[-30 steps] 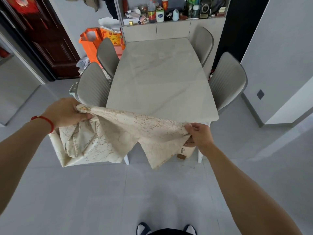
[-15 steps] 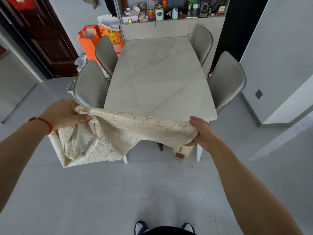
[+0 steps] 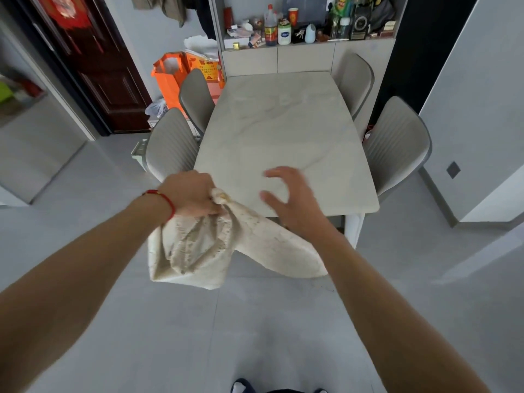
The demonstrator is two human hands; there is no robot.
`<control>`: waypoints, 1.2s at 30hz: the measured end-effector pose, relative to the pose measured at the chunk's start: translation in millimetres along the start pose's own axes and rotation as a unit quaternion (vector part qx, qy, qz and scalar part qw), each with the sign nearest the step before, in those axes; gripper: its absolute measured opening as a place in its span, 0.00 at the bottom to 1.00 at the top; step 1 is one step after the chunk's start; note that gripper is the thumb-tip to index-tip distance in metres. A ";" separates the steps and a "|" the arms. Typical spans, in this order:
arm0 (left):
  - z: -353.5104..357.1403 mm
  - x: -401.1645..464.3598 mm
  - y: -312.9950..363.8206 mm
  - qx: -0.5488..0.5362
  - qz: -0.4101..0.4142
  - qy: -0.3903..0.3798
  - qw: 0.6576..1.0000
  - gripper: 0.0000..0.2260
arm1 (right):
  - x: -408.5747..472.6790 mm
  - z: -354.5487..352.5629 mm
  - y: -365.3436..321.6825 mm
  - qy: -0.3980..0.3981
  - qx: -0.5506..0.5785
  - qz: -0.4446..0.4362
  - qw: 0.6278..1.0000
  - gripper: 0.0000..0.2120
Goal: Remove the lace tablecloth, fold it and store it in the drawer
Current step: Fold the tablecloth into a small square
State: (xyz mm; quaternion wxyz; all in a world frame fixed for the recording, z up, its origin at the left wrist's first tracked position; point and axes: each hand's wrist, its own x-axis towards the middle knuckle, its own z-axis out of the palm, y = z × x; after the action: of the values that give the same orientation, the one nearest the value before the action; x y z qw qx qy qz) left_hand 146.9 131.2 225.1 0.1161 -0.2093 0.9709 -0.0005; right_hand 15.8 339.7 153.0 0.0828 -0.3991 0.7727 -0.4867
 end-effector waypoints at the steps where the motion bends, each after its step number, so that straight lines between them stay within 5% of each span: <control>1: -0.3 3.6 14.6 0.007 0.011 -0.002 1.000 0.14 | 2.6 13.4 -23.3 -0.087 0.021 -0.042 0.995 0.26; 3: -0.6 8.7 29.9 0.012 0.026 0.001 1.000 0.10 | 6.9 22.5 -46.6 -0.170 0.046 -0.051 0.983 0.31; 6: 0.3 11.1 27.6 -0.028 0.006 0.001 1.000 0.13 | 9.8 10.9 -43.0 -0.148 0.043 -0.020 0.988 0.30; 12: -7.3 11.2 29.0 -0.107 0.001 -0.018 0.994 0.18 | 12.6 18.4 -29.2 -0.085 0.017 -0.074 0.994 0.09; 15: -20.3 7.4 15.6 -0.216 0.009 -0.003 0.976 0.24 | 19.4 13.9 -19.7 -0.071 0.009 -0.056 0.996 0.13; 20: -43.8 -1.1 -31.4 -0.413 -0.031 0.201 0.888 0.23 | 9.7 -25.3 49.4 -0.061 -0.087 0.035 0.994 0.17; 23: -48.3 -0.1 -38.0 -0.452 -0.040 0.300 0.839 0.21 | -2.5 -51.9 85.7 -0.137 -0.238 0.161 0.948 0.13; 24: -48.4 3.7 -28.9 -0.452 -0.023 0.305 0.838 0.22 | 2.7 -53.4 80.7 -0.152 -0.233 0.163 0.946 0.14; 28: -41.9 27.2 28.9 -0.410 0.042 0.231 0.881 0.25 | 47.5 -32.4 5.5 -0.165 0.086 0.067 0.980 0.22; 32: -35.5 38.1 38.7 -0.369 0.053 0.213 0.903 0.21 | 63.8 -26.1 -17.6 -0.053 0.055 0.043 0.996 0.05; 36: -39.8 31.9 18.6 -0.361 0.038 0.222 0.905 0.20 | 65.1 -30.7 -8.0 -0.001 0.057 0.002 0.998 0.19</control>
State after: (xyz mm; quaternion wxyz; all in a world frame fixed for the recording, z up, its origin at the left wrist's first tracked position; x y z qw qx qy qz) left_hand 102.1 133.2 255.7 -0.1860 -0.1944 0.9125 0.3082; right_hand -39.2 313.6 192.3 0.1073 -0.3923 0.7445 -0.5295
